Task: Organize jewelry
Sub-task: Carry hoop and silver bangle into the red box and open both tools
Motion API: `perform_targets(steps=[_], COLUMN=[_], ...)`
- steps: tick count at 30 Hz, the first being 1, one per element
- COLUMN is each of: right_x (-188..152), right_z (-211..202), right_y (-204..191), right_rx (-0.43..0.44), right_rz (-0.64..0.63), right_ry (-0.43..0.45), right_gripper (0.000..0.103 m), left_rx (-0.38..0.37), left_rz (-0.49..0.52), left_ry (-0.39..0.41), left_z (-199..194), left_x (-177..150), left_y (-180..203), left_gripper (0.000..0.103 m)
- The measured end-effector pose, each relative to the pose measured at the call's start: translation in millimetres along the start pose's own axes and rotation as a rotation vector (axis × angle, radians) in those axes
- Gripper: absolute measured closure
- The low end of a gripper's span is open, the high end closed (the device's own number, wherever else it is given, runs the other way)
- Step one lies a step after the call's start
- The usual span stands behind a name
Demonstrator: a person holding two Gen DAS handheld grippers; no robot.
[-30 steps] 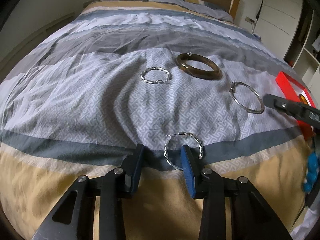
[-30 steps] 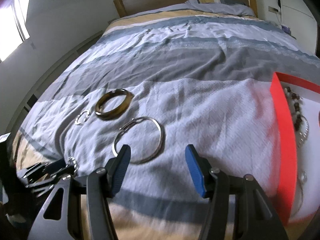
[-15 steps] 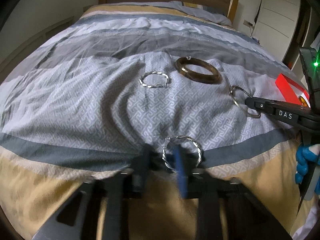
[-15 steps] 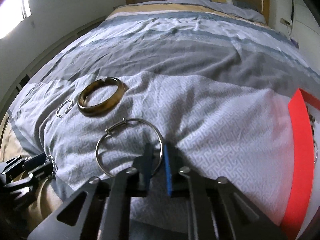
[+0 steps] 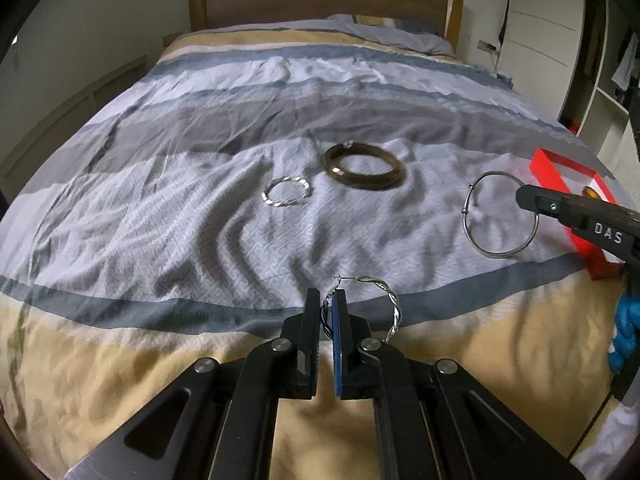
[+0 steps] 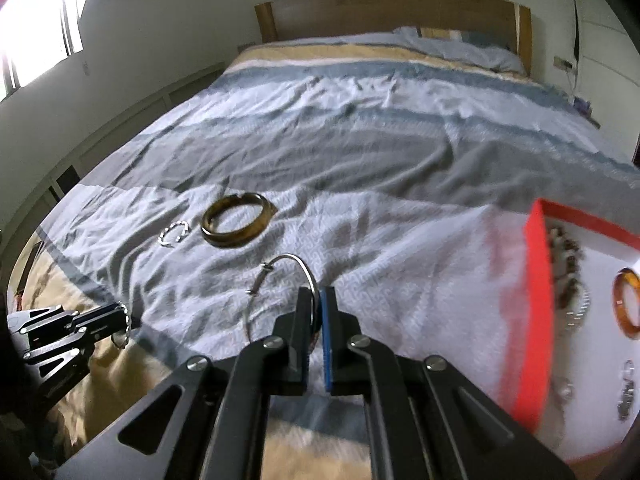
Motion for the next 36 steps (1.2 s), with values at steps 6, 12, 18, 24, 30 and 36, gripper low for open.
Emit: perform_targets(steps=[6, 12, 18, 24, 30, 36], right_x=[11, 18, 18, 10, -9, -26], right_z=[-44, -88, -118, -123, -105, -92], right_y=[17, 62, 123, 187, 234, 260], right_rx=[-0.031, -0.096, -0.17, -0.232, -0.263, -0.296], right_rz=[0.012, 0.056, 0.118, 0.179, 0.234, 0.256], right_ry=[0.056, 0.105, 0.131, 0.129, 0.089, 0.051], right_gripper=[0.099, 0.099, 0.099, 0.099, 0.099, 0.099], left_rx=[-0.026, -0.097, -0.191, -0.267, -0.31, -0.321], left_rz=[0.027, 0.084, 0.131, 0.179, 0.234, 0.279], left_ry=[0.036, 0.073, 0.087, 0.084, 0.049, 0.002], left_z=[-23, -35, -28, -5, 28, 54], left_x=[17, 47, 74, 103, 116, 103], left_y=[27, 80, 152, 226, 283, 315], left_gripper=[0.098, 0.098, 0.098, 0.098, 0.098, 0.098])
Point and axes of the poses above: each gripper's, at about its wrist camera, not at the fingertips, and z roughly the way its jaws point, y to its right, x to its top, the point moved 10 cm from there along z, roughly the way its jaws point, and after that the axes turned 6 degrees about z, right-handed, at the moved point
